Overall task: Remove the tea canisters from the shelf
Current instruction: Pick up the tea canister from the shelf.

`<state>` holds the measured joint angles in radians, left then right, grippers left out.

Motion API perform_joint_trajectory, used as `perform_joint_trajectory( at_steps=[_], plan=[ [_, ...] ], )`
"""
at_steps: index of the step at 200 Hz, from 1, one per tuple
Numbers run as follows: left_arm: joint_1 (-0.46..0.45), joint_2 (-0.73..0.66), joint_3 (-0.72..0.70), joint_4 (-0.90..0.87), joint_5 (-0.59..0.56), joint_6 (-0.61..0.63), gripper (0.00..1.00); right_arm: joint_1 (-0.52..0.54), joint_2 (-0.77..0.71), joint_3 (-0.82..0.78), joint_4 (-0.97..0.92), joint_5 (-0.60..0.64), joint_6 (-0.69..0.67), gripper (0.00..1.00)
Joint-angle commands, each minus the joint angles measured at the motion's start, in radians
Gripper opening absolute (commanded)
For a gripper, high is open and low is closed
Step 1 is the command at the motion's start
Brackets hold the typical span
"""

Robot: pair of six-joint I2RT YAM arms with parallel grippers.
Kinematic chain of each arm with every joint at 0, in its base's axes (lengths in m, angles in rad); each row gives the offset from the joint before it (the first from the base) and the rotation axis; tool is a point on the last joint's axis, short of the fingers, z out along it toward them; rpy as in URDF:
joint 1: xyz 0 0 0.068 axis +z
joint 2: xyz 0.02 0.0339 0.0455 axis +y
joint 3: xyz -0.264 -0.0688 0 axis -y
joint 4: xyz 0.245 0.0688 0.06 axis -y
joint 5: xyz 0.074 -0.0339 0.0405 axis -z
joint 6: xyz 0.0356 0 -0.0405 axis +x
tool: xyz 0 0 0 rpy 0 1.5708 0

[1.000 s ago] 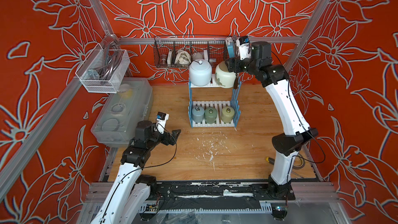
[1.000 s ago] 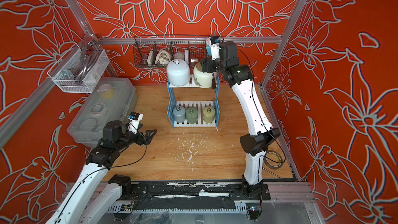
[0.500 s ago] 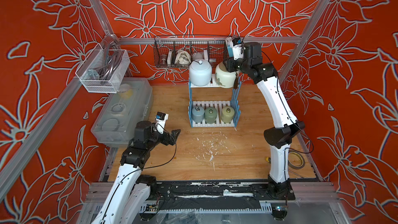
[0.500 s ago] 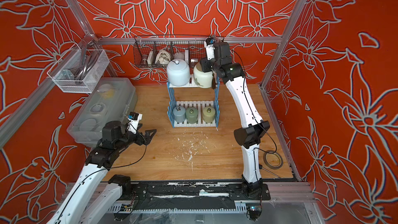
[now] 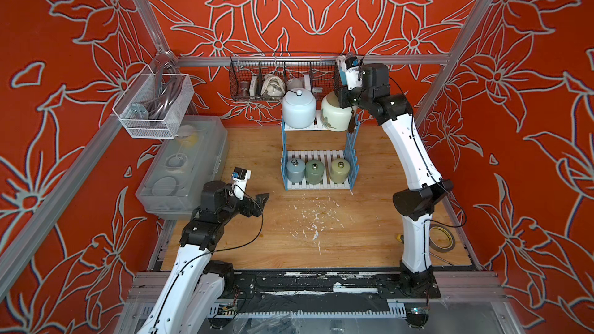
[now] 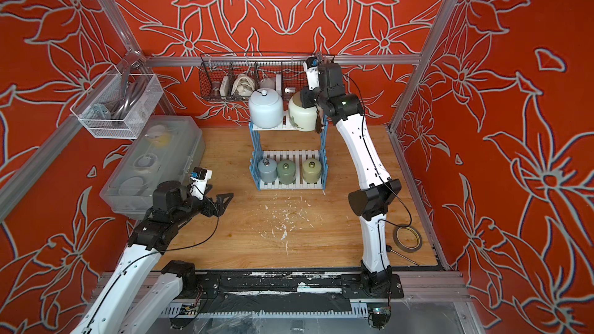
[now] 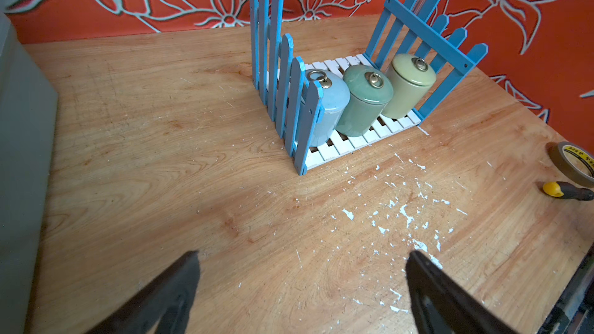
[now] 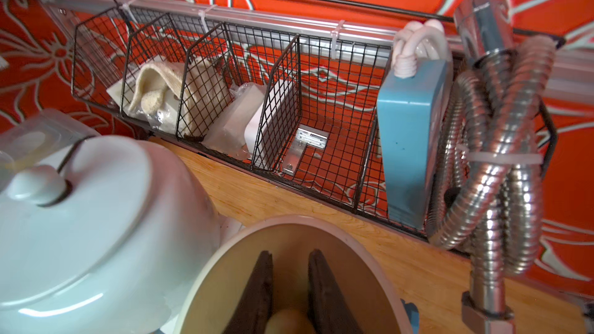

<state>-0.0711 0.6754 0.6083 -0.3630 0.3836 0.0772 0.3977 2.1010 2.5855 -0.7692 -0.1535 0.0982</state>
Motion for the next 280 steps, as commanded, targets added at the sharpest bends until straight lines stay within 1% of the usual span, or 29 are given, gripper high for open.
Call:
perform_joint_trajectory(
  at_steps=[1, 3, 68, 103, 134, 196, 248, 280],
  plan=[
    [0.007, -0.011, -0.008, 0.022, 0.010, 0.004, 0.99, 0.007, 0.030, 0.012, -0.050, 0.011, -0.006, 0.01],
    [0.007, -0.010, -0.008, 0.022, 0.009, 0.004, 0.99, 0.007, 0.028, 0.011, -0.050, 0.010, -0.006, 0.00],
    [0.007, -0.012, -0.013, 0.023, 0.002, 0.007, 0.99, 0.021, -0.019, 0.019, -0.036, 0.038, -0.012, 0.00],
    [0.009, -0.014, -0.015, 0.027, 0.006, 0.007, 0.99, 0.023, -0.033, 0.067, -0.032, 0.055, 0.004, 0.00],
    [0.008, -0.021, -0.020, 0.028, 0.012, 0.008, 0.99, 0.027, -0.068, 0.065, 0.001, 0.054, 0.019, 0.00],
    [0.007, -0.011, -0.018, 0.027, 0.010, 0.010, 0.99, 0.044, -0.170, 0.054, 0.001, 0.064, 0.032, 0.00],
    [0.004, -0.010, -0.015, 0.024, 0.008, 0.010, 0.99, 0.052, -0.340, -0.141, 0.060, 0.075, 0.037, 0.00],
    [-0.001, -0.012, -0.018, 0.025, 0.011, 0.012, 0.99, 0.053, -0.487, -0.349, 0.135, 0.082, 0.041, 0.00]
  ],
)
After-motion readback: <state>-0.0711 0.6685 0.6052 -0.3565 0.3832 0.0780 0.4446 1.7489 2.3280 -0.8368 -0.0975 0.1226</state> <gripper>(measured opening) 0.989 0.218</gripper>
